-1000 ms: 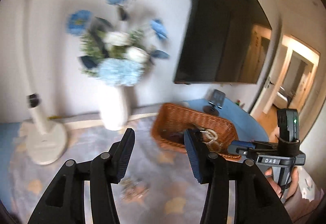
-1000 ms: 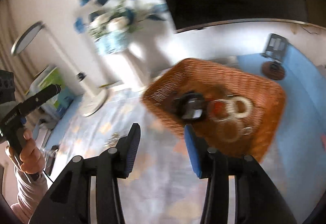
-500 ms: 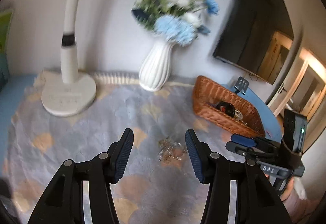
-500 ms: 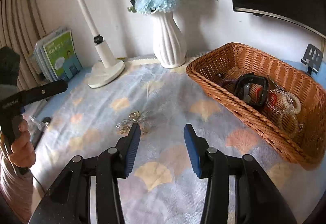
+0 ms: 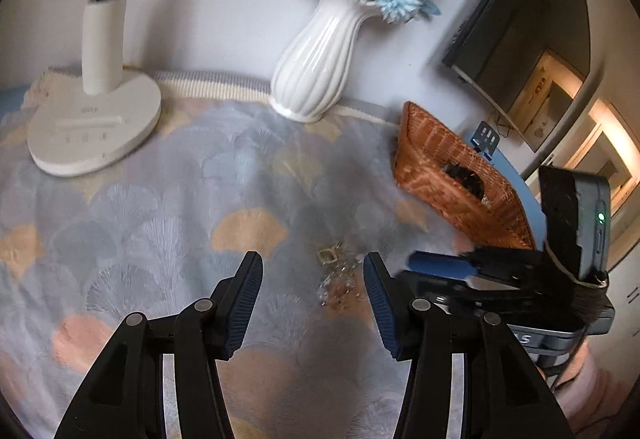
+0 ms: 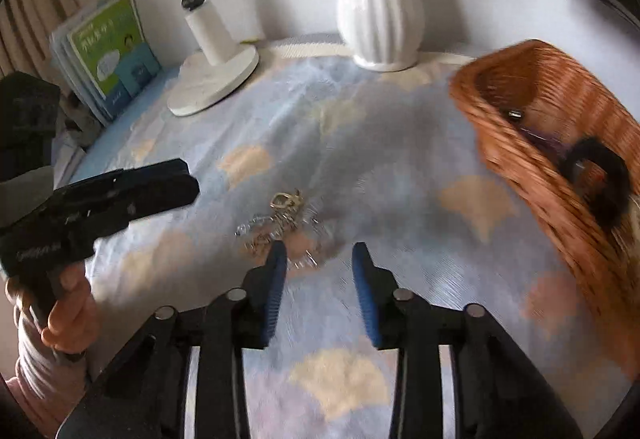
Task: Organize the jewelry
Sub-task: 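Move both tools back over the remaining silver chain and charm, then grasp the gold charm with the left tool while the right grasps the silver chain bracelet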
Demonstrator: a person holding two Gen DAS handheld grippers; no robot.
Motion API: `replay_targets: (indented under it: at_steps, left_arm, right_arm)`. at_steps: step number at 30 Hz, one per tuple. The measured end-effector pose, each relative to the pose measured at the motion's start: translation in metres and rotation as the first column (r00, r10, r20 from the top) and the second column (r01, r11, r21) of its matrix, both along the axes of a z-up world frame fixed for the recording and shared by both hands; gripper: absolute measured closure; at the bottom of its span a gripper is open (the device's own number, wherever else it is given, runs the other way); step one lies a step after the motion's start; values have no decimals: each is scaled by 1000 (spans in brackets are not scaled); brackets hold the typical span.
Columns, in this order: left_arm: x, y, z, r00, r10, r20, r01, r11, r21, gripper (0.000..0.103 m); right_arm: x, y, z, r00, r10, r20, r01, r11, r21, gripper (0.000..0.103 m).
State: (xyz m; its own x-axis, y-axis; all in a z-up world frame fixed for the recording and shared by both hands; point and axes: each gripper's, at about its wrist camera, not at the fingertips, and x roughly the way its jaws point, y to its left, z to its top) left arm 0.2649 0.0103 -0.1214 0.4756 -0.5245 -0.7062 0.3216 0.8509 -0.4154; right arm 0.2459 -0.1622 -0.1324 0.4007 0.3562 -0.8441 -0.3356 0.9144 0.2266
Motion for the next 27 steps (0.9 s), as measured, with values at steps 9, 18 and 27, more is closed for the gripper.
replay_targets:
  at_steps: [9, 18, 27]
  left_arm:
    - [-2, -8, -7, 1000, -26, -4, 26, 999, 31, 50]
    - [-1, -27, -16, 997, -70, -24, 72, 994, 80, 51]
    - [16, -73, -21, 986, -164, -17, 162, 947, 276, 54]
  right_arm:
    - [-18, 8, -14, 998, 27, 53, -16, 981, -196, 99]
    - [-56, -77, -9, 976, -195, 99, 206, 972, -117, 99]
    - [-53, -96, -11, 975, -214, 58, 217, 976, -31, 94]
